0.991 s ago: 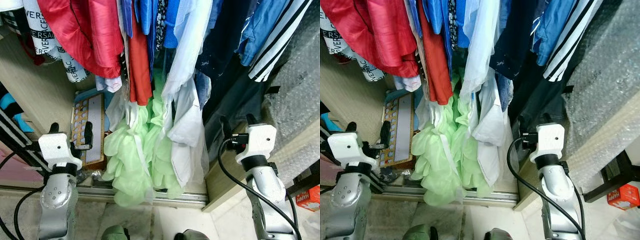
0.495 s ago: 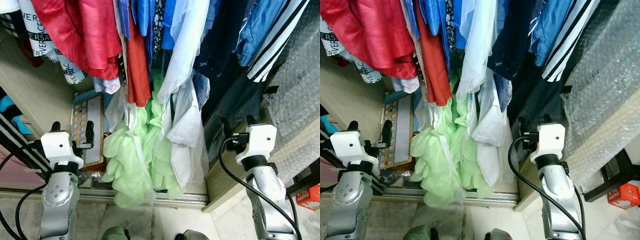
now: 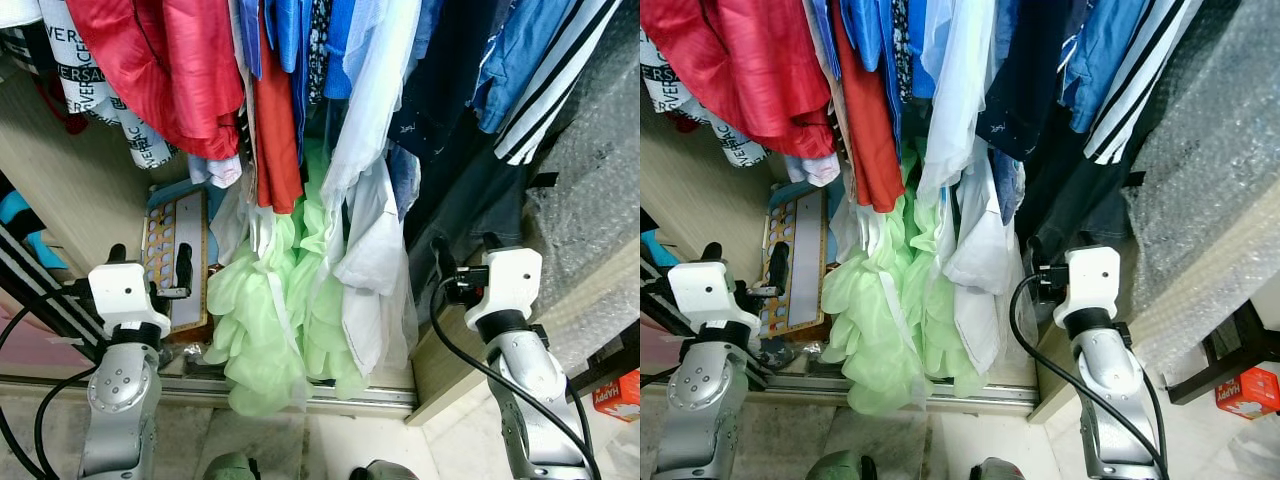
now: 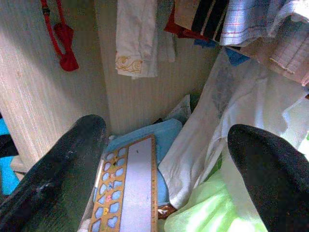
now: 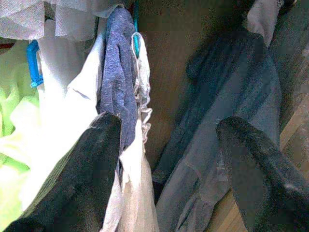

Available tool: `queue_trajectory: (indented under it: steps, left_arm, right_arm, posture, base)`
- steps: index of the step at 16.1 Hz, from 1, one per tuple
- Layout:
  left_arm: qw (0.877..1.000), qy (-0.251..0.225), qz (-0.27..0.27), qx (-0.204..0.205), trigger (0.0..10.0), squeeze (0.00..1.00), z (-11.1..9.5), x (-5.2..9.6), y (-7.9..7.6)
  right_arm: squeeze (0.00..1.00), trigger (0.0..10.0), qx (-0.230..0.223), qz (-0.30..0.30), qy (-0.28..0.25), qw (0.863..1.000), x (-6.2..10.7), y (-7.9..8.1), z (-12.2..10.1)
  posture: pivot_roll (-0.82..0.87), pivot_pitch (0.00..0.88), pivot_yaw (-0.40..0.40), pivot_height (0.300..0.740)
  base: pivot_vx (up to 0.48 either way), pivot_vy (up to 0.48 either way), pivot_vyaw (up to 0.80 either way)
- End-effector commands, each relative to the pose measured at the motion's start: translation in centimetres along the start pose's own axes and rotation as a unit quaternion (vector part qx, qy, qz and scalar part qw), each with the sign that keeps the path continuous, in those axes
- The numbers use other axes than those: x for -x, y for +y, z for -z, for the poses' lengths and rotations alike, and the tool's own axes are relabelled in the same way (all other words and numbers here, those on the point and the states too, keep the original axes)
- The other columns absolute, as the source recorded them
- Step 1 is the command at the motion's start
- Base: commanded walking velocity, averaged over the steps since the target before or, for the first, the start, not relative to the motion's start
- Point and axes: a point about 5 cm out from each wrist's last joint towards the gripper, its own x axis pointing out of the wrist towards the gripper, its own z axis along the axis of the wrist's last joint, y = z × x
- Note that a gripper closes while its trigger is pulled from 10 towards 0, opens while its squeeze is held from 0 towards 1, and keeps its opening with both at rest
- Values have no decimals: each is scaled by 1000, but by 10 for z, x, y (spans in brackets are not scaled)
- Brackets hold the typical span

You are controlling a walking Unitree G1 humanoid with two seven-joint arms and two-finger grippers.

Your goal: Clean up the room

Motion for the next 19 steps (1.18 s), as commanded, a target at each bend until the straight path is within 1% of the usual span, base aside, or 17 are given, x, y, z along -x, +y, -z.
queue_trajectory:
  steps: [1, 3, 19]
  left_arm:
    - [1000, 1, 8, 5, 10000, 0, -2, -3, -3]
    - [1000, 6, 6, 12, 10000, 0, -1, -3, -3]
    - [1000, 6, 6, 12, 10000, 0, -1, -3, -3]
  right_arm:
    - [0, 10000, 0, 12, 3, 1000, -1, -5, -1]
    - [0, 10000, 0, 17, 9, 1000, -1, -6, 0]
    - [0, 10000, 0, 17, 9, 1000, -1, -6, 0]
  posture:
    - [-30, 0, -14, 740]
    - [-30, 0, -13, 740]
    - [-30, 0, -13, 740]
  base:
    - [0, 0, 0]
    - [0, 0, 0]
    - [0, 0, 0]
